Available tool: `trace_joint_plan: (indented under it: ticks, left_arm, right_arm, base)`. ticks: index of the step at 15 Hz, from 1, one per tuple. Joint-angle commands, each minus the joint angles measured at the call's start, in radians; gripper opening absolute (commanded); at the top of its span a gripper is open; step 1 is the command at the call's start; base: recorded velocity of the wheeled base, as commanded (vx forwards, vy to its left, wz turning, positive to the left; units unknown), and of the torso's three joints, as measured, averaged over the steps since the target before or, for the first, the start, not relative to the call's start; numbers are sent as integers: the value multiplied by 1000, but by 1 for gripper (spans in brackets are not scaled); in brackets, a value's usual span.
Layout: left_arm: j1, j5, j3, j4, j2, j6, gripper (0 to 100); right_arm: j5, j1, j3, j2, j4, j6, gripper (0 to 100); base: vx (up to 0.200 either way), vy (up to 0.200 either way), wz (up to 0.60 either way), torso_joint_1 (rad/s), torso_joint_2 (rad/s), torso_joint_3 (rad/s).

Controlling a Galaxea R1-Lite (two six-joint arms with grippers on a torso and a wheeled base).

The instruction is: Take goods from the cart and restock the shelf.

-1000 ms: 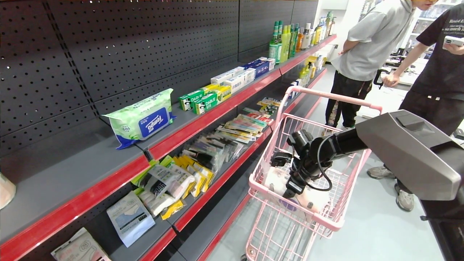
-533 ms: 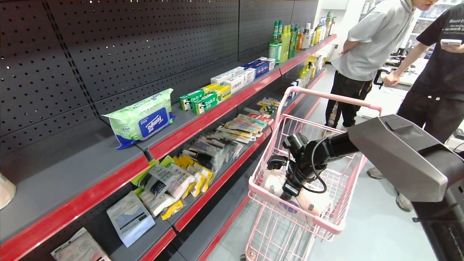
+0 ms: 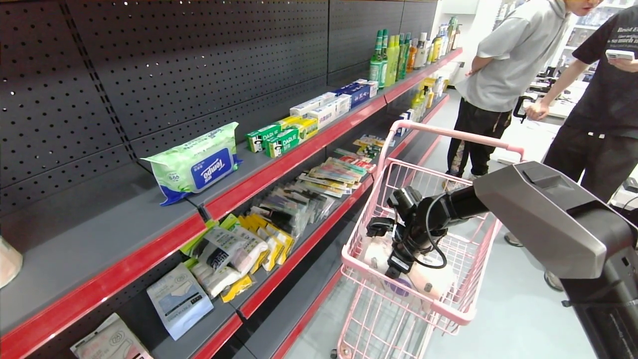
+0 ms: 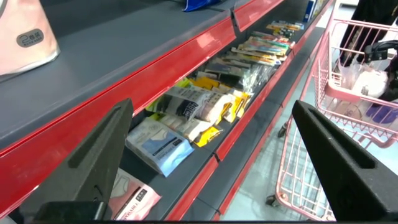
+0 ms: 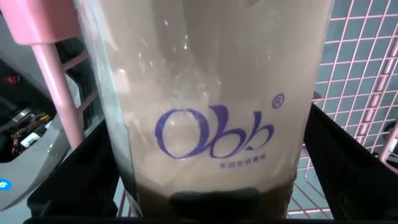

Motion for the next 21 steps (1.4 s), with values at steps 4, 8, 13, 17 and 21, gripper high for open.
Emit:
trace_joint_plan:
  ticks: [4, 8, 13, 17, 21]
  left_arm:
    - [0, 0, 0, 0, 1, 0, 100]
    - [0, 0, 0, 0, 1, 0, 100]
    - [0, 0, 0, 0, 1, 0, 100]
    - [0, 0, 0, 0, 1, 0, 100]
    - [0, 0, -1, 0, 1, 0, 100]
  right_arm:
    - [6, -1, 5, 8, -1, 9, 0]
    - [6, -10, 16, 6, 0, 9, 0]
    - [8, -25, 2, -135, 4, 58, 0]
    - [8, -68, 73, -270, 4, 93, 0]
    - [6, -108, 122, -373, 4, 96, 0]
  base:
    - [0, 0, 0, 0, 0, 0]
    - [0, 0, 0, 0, 0, 0]
    - [0, 0, 0, 0, 0, 0]
    - [0, 0, 0, 0, 0, 0]
    - [0, 0, 0, 0, 0, 0]
